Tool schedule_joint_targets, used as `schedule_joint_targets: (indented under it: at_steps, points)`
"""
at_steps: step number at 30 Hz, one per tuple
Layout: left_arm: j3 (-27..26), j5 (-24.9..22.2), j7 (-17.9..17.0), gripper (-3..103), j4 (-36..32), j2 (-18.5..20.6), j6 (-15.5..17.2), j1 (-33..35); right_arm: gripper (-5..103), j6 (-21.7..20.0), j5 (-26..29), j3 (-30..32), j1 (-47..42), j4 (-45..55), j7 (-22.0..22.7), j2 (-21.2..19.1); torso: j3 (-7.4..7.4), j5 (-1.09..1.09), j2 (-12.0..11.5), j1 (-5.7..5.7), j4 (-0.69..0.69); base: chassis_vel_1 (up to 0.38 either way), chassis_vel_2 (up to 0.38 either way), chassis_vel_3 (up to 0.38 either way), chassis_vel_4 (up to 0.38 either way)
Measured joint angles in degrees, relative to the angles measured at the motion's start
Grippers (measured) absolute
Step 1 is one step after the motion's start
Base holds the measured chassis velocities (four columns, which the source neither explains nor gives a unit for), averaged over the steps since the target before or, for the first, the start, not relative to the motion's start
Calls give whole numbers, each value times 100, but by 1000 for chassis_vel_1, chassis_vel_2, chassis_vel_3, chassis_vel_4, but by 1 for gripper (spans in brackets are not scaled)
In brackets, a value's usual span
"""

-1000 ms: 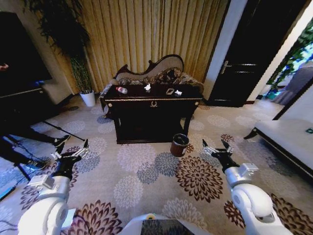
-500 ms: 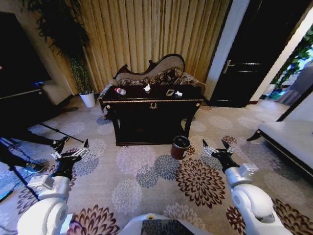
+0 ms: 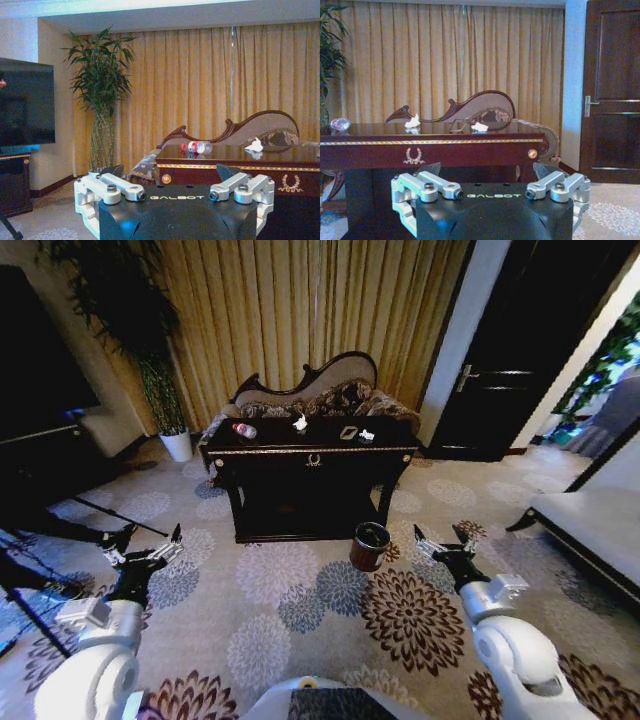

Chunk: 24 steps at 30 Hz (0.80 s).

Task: Move to the front of the table and place the trash on the table into the trash bin.

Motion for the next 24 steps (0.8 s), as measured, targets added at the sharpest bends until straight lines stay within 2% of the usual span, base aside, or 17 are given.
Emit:
schedule_joint_targets:
  at_steps: [24]
  points:
    - [0,9,11,100,-16,-22,-26,18,100,51,7,3,-15,-45,-13,5,0,0,0,0,0,-102,104,103,-107]
